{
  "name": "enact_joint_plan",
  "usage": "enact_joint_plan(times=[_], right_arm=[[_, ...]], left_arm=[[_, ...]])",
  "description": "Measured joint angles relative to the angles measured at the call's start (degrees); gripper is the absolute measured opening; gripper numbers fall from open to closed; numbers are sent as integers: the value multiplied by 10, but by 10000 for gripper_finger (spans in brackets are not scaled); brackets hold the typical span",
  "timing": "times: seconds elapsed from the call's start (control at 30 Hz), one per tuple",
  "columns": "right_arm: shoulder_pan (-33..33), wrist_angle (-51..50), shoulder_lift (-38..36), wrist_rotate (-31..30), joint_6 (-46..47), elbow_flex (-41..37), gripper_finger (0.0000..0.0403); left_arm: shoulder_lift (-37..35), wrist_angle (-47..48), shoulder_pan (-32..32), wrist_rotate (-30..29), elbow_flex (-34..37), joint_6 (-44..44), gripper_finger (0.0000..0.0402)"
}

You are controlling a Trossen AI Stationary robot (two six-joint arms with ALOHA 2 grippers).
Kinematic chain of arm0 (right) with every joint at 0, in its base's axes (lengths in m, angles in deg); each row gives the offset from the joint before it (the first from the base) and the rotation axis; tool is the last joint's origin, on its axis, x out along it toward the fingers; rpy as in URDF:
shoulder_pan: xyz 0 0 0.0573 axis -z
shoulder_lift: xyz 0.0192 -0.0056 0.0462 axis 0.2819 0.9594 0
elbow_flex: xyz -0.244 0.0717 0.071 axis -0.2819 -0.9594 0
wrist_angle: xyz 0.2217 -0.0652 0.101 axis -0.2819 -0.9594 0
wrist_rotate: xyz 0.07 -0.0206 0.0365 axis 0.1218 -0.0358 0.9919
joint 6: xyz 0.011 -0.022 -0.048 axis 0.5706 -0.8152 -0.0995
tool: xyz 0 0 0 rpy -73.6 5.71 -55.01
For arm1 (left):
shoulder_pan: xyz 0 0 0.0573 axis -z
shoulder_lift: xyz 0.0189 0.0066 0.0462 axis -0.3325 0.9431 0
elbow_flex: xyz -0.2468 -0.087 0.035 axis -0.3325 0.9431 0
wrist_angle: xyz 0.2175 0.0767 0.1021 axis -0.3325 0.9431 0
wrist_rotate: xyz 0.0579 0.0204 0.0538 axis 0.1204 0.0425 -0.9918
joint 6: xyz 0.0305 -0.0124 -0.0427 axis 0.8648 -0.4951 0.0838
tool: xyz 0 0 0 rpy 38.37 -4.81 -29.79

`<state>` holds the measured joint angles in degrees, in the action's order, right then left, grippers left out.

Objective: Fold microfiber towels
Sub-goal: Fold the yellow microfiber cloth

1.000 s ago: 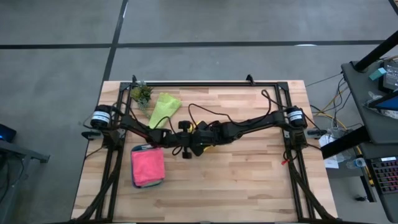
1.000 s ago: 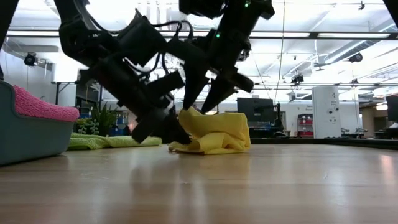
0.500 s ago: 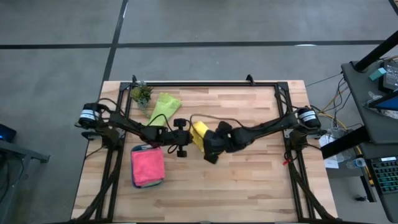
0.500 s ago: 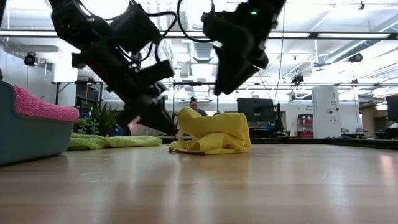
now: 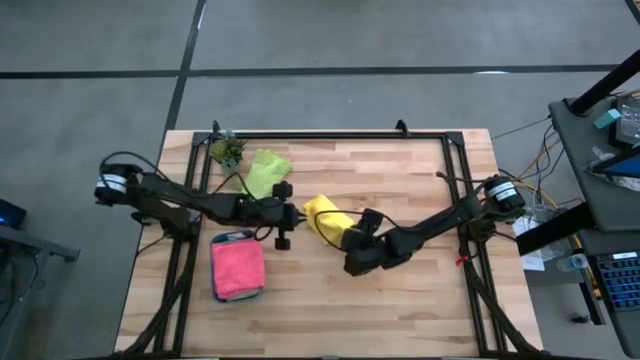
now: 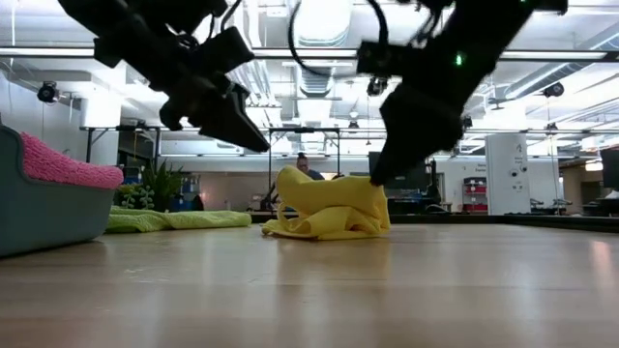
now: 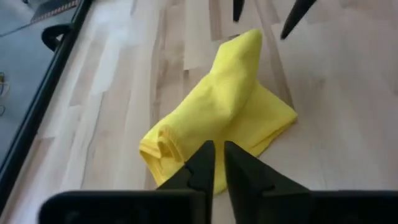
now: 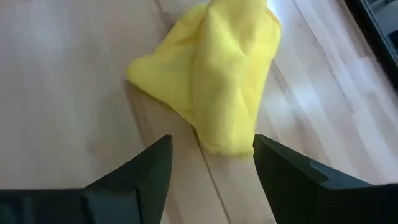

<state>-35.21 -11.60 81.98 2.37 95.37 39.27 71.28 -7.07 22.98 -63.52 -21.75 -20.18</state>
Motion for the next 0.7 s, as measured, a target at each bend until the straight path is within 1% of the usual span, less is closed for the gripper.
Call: enact_joint_plan(times=[0.13, 0.23, 0.33, 0.4, 0.53, 0.7], right_arm=[[4, 88, -2, -2, -18, -50, 213], [8, 169, -2, -1, -36, -85, 205], [13, 232, -2, -2, -48, -109, 182], [14, 249, -2, -2, -54, -118, 160], [14, 254, -1, -1, -55, -119, 106], [14, 262, -1, 0, -69, -106, 43]], left_arm=[[-3, -36, -13, 7, 9, 0, 69], [10, -93, -25, 7, 23, -2, 114], [29, -129, -39, 7, 31, -2, 151], [45, -132, -51, 6, 31, -2, 167], [81, -131, -67, 7, 26, -3, 174], [110, -132, -70, 8, 19, 0, 161]])
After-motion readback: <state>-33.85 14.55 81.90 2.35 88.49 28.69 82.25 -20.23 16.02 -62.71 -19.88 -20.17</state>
